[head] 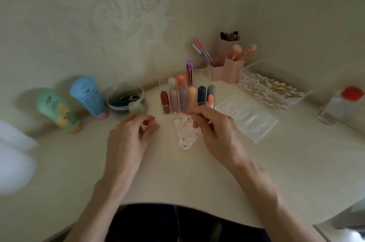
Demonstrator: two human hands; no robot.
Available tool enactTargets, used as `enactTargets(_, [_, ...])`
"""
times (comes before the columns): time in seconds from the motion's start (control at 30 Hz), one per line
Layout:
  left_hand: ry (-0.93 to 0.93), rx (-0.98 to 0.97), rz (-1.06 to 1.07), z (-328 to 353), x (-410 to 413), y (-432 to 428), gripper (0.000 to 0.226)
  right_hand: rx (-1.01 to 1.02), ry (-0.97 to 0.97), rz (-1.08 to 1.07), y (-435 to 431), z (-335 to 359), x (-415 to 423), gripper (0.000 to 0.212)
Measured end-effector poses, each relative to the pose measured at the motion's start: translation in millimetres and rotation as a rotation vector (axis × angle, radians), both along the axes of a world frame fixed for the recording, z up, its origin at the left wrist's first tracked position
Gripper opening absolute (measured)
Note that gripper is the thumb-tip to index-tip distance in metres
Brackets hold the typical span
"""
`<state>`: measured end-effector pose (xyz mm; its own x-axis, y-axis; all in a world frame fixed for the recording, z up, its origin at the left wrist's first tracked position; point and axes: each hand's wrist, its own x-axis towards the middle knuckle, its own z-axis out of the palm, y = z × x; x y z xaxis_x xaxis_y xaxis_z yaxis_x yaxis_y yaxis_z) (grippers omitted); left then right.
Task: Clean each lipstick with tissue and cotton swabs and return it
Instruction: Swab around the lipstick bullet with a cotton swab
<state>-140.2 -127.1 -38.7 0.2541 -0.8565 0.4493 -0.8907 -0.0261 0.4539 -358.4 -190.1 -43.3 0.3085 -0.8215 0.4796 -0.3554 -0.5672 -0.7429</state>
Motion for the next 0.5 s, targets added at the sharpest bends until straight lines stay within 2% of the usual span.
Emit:
enactTargets(0.03, [0.098, -0.008, 0.002, -0.1, 1.1, 0.3, 0.019, 0.000, 0.023, 0.000, 0.0, -2.0, 0.5, 0.022])
enactTargets(0.1, [0.483, -0.010, -0.017, 2.3, -0.5, 1.0, 0.020, -0.010, 0.042, 0.008, 0.8, -3.6, 1.2, 0.022])
enactTargets(0.17, [0.892, 0.009, -0.078, 4.7, -7.3, 3.1, 0.033, -0.023, 0.054, 0.014, 1.7, -3.1, 1.5, 0.022])
enactTargets(0.2, [0.999, -0.001, -0.095, 4.1, -9.1, 4.9, 0.039, -0.032, 0.061, 0.015, 2.1, -2.5, 2.5, 0.020])
enactTargets(0.27, [1.060, -0.009, -0.126, 3.4, -11.0, 6.1, 0.043, -0.055, 0.071, 0.006, 2.5, -1.0, 3.2, 0.020])
enactTargets(0.4, [1.090, -0.005, -0.177, 3.8, -7.6, 7.5, 0.029, -0.100, 0.095, 0.021, 4.1, 0.0, 5.4, 0.020])
enactTargets(0.5, [1.082, 0.000, -0.220, 3.4, -8.5, 9.4, 0.027, -0.121, 0.110, 0.034, 6.7, 1.6, 5.7, 0.019])
